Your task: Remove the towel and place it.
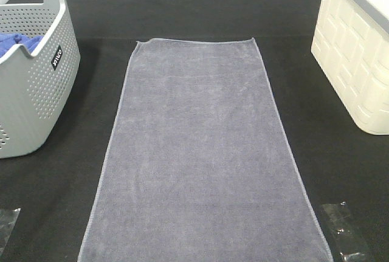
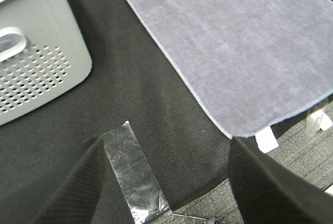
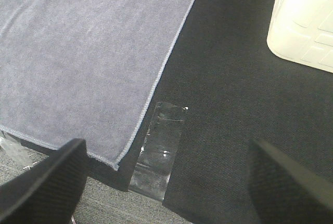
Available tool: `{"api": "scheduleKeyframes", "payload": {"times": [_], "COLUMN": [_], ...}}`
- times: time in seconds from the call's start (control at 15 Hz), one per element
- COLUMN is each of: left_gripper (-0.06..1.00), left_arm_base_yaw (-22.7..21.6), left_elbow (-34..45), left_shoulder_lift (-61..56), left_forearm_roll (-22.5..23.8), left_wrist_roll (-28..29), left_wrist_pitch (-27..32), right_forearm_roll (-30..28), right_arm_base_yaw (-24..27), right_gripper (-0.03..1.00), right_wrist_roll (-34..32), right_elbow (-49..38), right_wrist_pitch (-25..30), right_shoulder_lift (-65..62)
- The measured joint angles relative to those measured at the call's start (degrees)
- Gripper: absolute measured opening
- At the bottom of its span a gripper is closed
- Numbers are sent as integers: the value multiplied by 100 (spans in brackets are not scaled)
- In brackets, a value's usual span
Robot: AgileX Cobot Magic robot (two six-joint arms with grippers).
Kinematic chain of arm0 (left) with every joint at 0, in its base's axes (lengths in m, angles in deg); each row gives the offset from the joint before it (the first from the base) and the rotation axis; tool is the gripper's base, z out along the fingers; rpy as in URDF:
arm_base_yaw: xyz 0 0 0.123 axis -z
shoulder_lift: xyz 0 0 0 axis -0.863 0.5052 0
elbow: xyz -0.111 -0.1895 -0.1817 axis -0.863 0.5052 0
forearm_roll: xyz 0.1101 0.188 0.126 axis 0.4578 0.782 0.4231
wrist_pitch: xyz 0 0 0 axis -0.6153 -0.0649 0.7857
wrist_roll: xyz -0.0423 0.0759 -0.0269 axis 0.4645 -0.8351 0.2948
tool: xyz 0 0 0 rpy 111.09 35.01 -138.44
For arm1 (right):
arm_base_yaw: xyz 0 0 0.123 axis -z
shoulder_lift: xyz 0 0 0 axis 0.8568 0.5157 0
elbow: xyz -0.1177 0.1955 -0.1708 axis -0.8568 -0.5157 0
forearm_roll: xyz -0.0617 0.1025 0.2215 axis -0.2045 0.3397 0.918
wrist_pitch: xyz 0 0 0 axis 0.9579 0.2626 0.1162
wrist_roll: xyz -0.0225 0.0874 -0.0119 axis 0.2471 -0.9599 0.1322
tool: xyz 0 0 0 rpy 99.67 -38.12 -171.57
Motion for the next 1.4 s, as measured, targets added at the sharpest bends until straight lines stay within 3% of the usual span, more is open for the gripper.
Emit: {"api": "scheduleKeyframes", "payload": {"times": [0.87, 1.13, 1.4], "left_gripper": [65, 65, 65], "left_arm_base_yaw": [-132, -1243, -1524], "left_elbow": [0, 0, 0], "left_shoulder_lift": [0, 0, -286], "left_forearm_roll": [-29, -57, -57], "left_wrist_roll": [-74, -74, -74], "left_wrist_pitch": [0, 0, 0], "right_forearm_roll": [0, 17, 69], "right_arm_base_yaw": [149, 854, 1112], "right_gripper": [78, 78, 78], "right_wrist_roll": [-6, -6, -80], "right_elbow": [0, 0, -6], "right_wrist_pitch": [0, -23, -29], "right_shoulder_lift": [0, -264, -1134]}}
